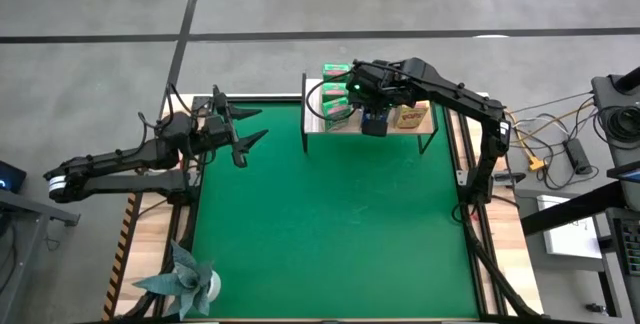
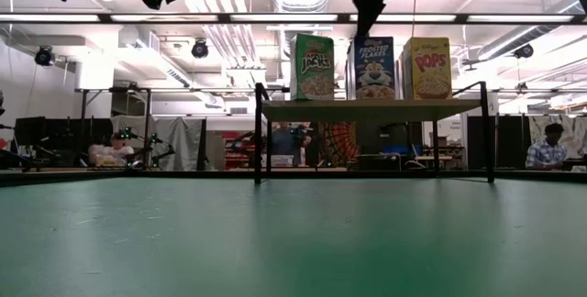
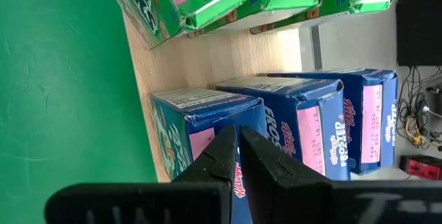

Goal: Stack cereal on shelf
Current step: Put the blue cereal box on the shelf aligned with the other blue cereal box, then return to Home Position

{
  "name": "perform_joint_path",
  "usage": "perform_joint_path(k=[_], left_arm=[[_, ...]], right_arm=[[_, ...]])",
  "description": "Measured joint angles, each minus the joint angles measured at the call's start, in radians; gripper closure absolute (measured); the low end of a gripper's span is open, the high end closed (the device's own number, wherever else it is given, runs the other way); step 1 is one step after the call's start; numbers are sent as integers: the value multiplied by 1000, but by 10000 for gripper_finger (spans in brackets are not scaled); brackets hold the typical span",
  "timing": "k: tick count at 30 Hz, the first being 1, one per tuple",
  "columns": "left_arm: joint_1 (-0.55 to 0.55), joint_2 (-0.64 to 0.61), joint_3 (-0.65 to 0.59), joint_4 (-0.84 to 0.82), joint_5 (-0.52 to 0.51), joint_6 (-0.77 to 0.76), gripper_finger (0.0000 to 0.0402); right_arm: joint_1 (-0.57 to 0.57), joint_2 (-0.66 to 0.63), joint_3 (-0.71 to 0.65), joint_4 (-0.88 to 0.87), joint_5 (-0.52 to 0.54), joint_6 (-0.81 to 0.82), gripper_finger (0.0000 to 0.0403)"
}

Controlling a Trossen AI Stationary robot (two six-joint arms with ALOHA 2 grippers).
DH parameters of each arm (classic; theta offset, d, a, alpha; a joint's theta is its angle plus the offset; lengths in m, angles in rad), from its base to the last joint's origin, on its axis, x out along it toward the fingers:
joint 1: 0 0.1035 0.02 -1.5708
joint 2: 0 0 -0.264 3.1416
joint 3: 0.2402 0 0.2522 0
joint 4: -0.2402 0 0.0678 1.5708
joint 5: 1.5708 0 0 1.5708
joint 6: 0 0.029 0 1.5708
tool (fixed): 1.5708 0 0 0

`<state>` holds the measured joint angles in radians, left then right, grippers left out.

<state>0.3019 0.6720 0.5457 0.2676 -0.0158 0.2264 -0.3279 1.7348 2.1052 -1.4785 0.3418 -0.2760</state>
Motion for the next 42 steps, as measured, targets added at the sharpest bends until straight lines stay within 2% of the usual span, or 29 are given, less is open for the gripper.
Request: perform_joint_path(k=[31,35,40,42], left_arm=[[0,0,0,1,0,0,168],[0,21,0,1,8,0,168],[0,80,0,28,64,18,168],[0,104,3,37,65,20,168]], right_arm=[[22,-44,-1,35,-1,0,390],[47,-65,-1,72,-3,0,390],[98,-117,-39,207,-114,-9,390],[124,-145,-79,257,-114,-12,390]])
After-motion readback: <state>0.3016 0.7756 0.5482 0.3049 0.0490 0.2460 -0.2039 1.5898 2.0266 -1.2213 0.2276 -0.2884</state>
